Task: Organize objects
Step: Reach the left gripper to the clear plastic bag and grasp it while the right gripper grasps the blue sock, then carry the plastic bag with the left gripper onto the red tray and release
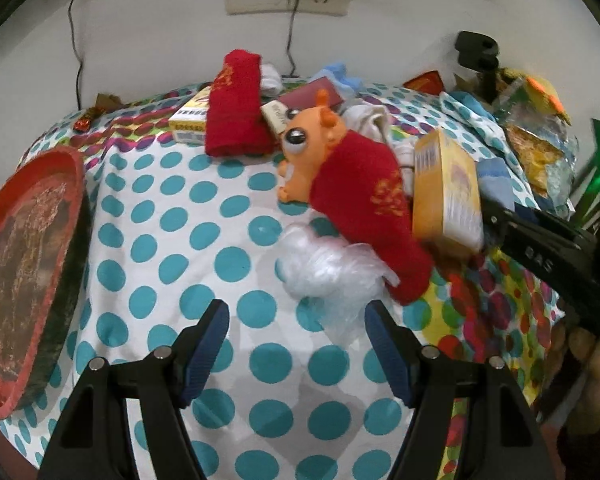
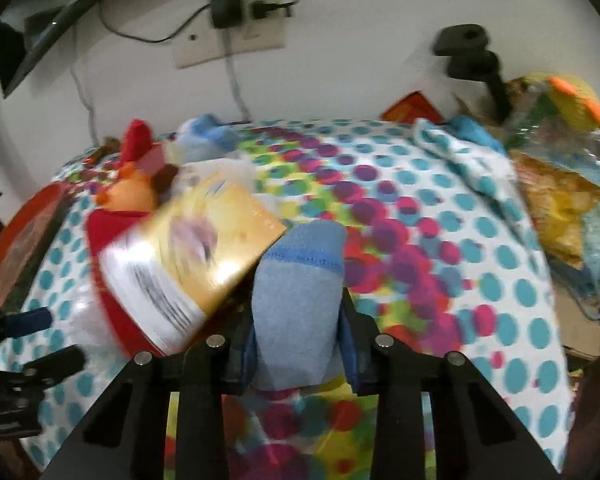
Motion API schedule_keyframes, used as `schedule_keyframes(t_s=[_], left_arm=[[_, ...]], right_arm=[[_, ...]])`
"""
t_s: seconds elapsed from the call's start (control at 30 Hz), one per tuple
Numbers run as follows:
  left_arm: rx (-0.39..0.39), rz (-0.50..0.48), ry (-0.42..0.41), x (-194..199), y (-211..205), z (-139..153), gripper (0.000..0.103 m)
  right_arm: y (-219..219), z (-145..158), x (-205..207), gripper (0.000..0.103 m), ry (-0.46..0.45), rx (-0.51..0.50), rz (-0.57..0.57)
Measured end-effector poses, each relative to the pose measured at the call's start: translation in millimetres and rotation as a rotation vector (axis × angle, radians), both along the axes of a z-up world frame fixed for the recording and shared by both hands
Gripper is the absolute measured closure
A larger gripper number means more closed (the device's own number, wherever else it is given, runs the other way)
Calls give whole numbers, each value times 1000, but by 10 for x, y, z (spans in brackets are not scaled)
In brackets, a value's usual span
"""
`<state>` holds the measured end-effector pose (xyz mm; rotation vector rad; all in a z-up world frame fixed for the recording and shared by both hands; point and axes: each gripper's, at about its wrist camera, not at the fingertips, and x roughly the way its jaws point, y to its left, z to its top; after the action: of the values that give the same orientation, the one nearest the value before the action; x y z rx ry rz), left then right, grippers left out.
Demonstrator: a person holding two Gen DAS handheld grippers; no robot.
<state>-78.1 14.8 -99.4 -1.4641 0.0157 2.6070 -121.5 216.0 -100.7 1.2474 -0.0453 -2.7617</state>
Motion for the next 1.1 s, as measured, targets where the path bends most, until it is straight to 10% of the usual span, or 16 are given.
schedule_keyframes(t_s=[0.63, 0.73, 1.1], left_arm=[[-75, -73, -44, -316, 153, -194, 31], [-65, -82, -23, -279, 121, -207, 57], [-68, -63, 26, -142, -79, -21, 60]], right_arm=[[57, -130, -134, 70, -39, 8, -11], [62, -129, -134, 70, -39, 5, -12], [60, -123, -130, 70, -39, 12, -8]])
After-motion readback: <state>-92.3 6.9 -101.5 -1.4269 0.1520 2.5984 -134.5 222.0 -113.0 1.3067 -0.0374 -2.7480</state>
